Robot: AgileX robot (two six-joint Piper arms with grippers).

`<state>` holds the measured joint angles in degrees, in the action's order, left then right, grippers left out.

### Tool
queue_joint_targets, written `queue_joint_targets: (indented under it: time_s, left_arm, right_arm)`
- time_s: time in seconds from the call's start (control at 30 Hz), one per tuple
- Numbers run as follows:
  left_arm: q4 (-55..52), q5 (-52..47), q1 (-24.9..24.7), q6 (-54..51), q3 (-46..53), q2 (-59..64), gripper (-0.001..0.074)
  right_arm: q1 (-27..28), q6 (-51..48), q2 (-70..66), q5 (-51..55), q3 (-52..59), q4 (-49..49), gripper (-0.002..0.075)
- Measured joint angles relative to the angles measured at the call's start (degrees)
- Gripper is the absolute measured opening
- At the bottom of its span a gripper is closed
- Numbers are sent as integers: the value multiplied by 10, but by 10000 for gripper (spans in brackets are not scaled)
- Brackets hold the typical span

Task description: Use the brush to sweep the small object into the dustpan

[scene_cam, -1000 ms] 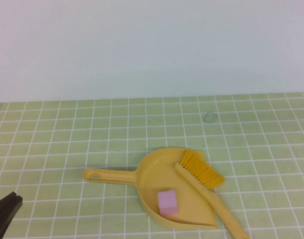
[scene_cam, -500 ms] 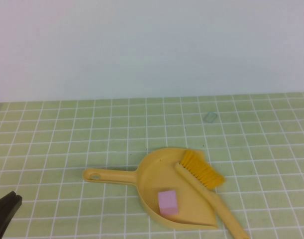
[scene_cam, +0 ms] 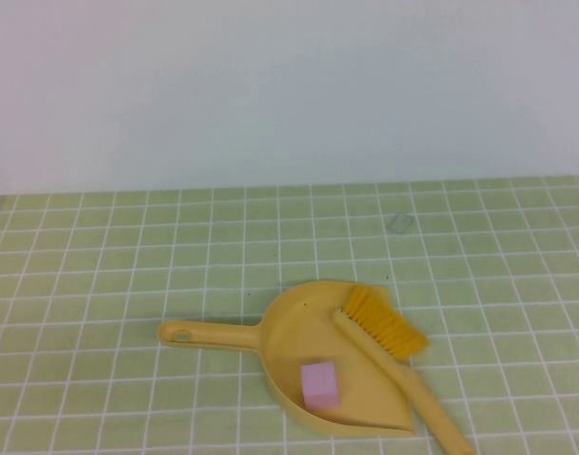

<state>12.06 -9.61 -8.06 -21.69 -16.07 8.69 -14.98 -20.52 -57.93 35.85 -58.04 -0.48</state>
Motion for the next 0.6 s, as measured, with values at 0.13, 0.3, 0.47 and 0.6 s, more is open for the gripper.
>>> queue_joint_targets:
  time_s: [0.13,0.3,0.47,0.6]
  left_arm:
    - [0,0,42,27,0,-27,-2]
    - [1,0,71,29,0,-45,-2]
    - [1,0,72,32,0,-46,-2]
    - [1,0,72,36,0,-46,-2]
  right_arm:
    - [13,-4,41,-2,5,2,0]
    - [79,0,145,-83,82,54,0]
    - [134,-3,272,-158,208,65,0]
    - [146,-9,350,-164,304,60,0]
